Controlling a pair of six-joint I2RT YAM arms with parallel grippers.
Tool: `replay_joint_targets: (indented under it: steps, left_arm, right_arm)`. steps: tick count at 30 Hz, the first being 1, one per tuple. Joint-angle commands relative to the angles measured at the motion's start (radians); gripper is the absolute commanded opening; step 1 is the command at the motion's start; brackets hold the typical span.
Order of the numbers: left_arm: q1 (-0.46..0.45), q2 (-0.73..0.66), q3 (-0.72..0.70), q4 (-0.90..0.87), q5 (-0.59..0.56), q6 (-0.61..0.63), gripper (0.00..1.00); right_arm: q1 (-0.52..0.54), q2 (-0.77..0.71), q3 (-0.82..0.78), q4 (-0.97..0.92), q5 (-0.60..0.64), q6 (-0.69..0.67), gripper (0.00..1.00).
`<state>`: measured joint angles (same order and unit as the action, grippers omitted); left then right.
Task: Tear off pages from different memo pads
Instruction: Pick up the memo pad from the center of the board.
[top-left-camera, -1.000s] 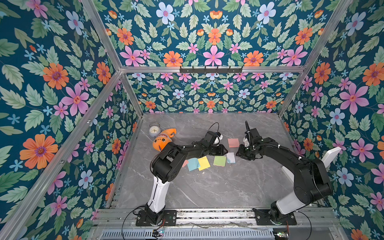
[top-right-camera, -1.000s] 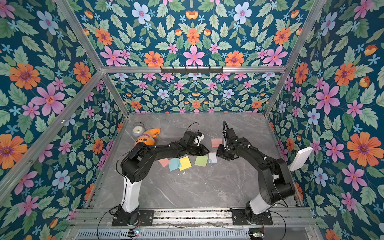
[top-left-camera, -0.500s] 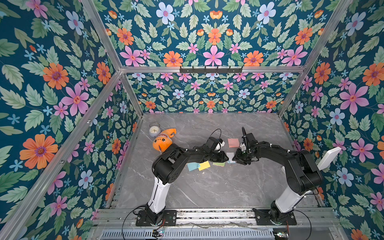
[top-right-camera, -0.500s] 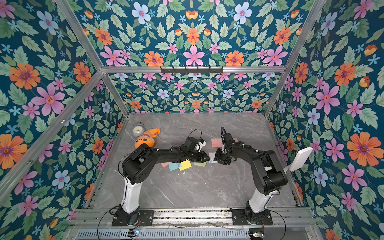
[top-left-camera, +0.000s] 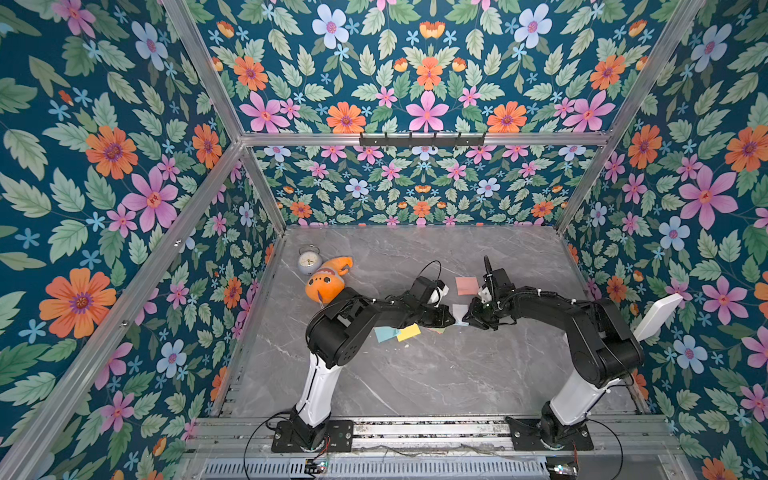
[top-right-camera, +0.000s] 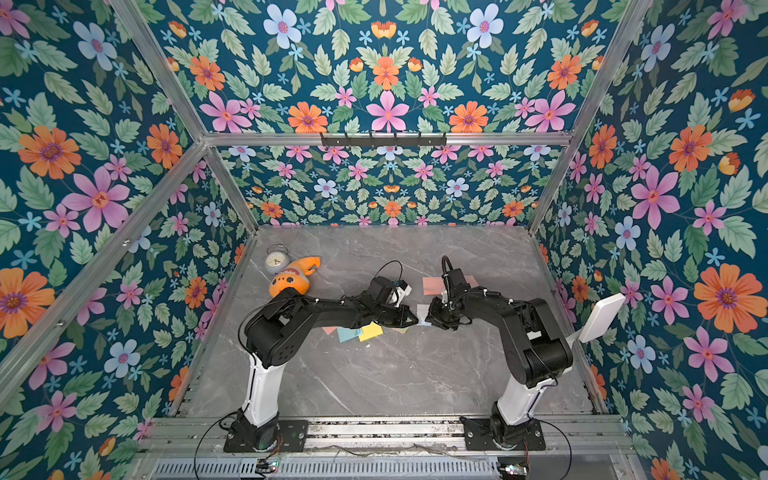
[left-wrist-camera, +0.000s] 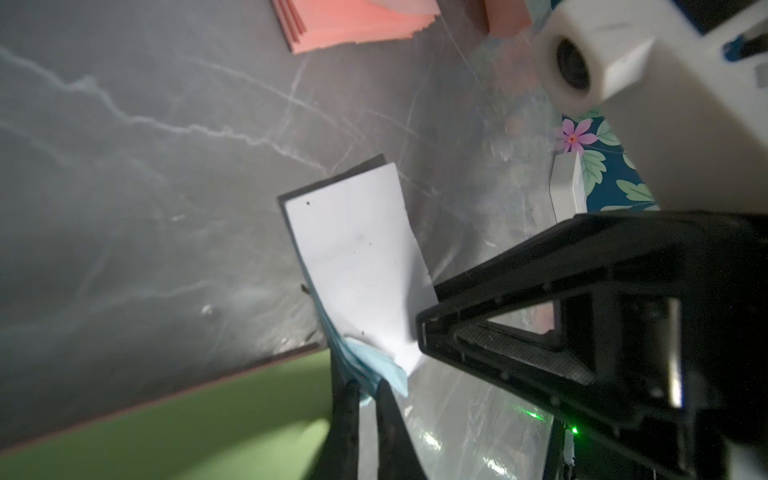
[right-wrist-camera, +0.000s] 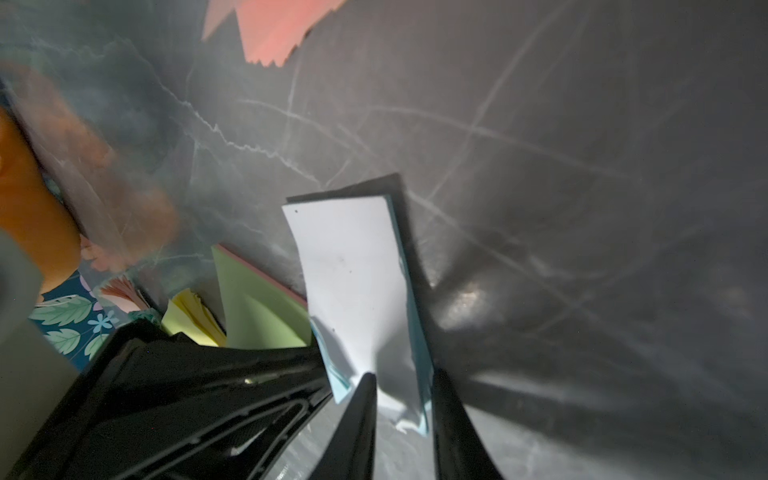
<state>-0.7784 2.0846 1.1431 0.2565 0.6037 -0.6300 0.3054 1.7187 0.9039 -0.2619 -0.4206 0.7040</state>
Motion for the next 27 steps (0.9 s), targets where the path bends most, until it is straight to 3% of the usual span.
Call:
replay_joint_targets:
  steps: [1, 7, 14, 18, 22, 27]
  left_arm:
    - [-0.001, 0.011, -0.002, -0.02, -0.001, 0.001, 0.11]
    - [0.005, -0.047, -0.022, -0.027, 0.007, 0.006, 0.1]
    - [0.062, -0.204, -0.113, 0.043, 0.045, -0.054, 0.15]
    - [0.11, -0.244, -0.182, 0.242, 0.084, -0.187, 0.32]
    - [0.128, -0.251, -0.254, 0.556, 0.142, -0.361, 0.5]
    - [0.134, -0.312, -0.342, 0.726, 0.145, -0.402, 0.62]
  right_arm:
    - [0.001, -0.013, -0.02, 0.078, -0.056, 0.03, 0.19]
    - [0.0, -0.05, -0.035, 0.06, -0.024, 0.025, 0.08]
    - [0.008, -0.2, -0.036, -0.055, 0.041, -0.077, 0.05]
    - [0.084, -0.286, -0.018, -0.136, 0.111, -0.172, 0.05]
    - [0.214, -0.401, -0.049, -0.083, 0.179, -0.271, 0.06]
    - [0.219, -0.483, -0.098, 0.009, 0.087, -0.19, 0.06]
